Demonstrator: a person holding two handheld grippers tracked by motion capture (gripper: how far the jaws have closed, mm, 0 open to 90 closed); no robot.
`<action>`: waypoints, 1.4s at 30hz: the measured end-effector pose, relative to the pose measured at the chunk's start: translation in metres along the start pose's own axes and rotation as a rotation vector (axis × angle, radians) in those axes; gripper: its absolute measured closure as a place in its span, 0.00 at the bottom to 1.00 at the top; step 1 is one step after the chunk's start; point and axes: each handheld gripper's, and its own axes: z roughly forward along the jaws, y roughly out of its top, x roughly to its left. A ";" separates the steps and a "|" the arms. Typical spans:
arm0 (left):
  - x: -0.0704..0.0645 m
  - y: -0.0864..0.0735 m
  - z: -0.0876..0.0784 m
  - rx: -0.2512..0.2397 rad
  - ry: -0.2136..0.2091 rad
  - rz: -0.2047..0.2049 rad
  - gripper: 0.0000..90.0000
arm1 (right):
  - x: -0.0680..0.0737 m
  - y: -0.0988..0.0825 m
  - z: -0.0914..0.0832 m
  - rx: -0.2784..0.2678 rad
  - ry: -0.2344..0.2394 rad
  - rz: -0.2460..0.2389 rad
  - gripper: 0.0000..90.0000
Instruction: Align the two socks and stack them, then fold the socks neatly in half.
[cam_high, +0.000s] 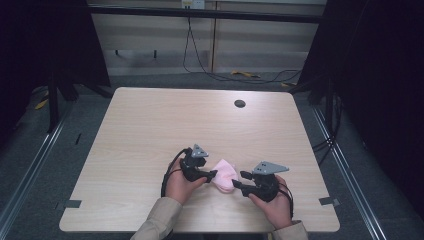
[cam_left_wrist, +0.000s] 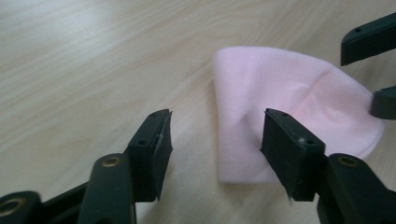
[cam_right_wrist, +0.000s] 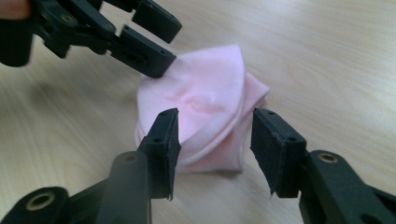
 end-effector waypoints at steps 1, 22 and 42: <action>-0.001 -0.001 0.000 0.010 -0.010 -0.004 0.51 | -0.001 -0.001 0.001 0.011 -0.005 -0.011 0.59; -0.029 -0.012 -0.007 0.036 -0.080 0.014 0.47 | -0.025 0.000 0.006 0.007 -0.089 0.014 0.57; -0.001 -0.008 -0.037 -0.069 -0.045 0.011 0.26 | -0.027 -0.002 -0.012 -0.022 -0.037 0.049 0.38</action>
